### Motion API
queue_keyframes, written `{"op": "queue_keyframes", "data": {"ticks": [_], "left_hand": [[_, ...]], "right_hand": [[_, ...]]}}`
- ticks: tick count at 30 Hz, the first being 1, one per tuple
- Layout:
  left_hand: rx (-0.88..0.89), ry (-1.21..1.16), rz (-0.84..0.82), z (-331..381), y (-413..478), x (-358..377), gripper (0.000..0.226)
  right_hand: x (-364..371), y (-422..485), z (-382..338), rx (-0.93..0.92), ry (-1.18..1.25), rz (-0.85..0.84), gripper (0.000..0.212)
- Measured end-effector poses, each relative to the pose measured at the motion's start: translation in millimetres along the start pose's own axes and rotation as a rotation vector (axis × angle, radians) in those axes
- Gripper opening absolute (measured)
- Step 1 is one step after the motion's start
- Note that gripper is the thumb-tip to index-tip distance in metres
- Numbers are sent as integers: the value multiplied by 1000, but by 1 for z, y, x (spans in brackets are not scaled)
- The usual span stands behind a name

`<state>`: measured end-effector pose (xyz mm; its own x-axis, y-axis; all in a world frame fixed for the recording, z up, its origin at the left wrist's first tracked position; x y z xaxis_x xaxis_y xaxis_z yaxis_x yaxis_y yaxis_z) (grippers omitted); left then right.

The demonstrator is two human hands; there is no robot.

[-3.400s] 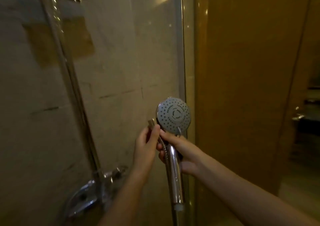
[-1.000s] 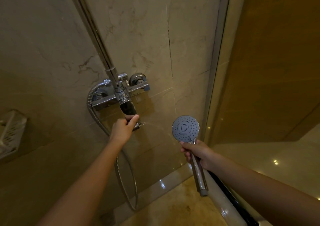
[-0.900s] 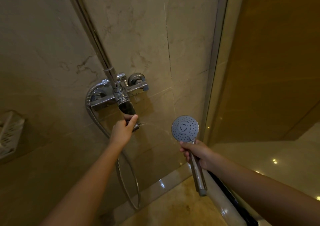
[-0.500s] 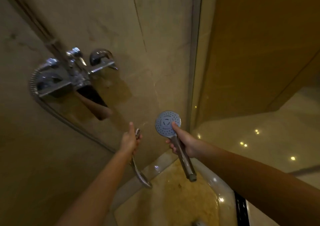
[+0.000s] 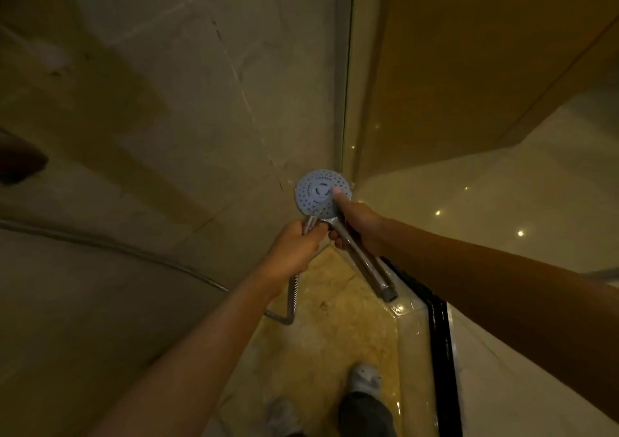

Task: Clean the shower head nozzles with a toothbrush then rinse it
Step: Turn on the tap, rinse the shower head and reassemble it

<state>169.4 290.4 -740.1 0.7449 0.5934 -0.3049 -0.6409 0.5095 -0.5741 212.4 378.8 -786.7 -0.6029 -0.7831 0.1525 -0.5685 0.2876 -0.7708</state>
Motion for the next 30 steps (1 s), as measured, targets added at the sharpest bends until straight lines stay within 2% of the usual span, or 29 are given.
{"op": "queue_keyframes", "data": {"ticks": [3,10,18,20,25,30], "left_hand": [[0,5,-8,-1,10,3,22],[-10,81,59,8,35,-16,30],[43,116,-91,12,34,23,25],[33,83,-116,7,33,33,25],[-30,88,-67,-10,42,17,27],[-94,40,-29,-21,48,-11,34]], "right_hand": [[-5,7,3,4,48,13,53],[-11,18,1,14,90,-8,62],[-14,25,1,43,43,41,30],[-16,29,3,42,62,68,32],[-17,34,13,80,102,36,58],[-12,33,17,84,81,10,45]]}}
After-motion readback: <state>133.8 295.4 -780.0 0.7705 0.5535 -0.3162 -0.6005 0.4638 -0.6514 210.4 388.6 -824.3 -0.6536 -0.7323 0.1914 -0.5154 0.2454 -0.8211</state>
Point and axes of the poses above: each hand's wrist, its own y-axis towards the middle knuckle, its own x-axis out of the palm, z = x × y, the point moved 10 cm from there along y, towards the middle knuckle, and after that the axes turned 8 degrees about z, right-handed, at the moved point
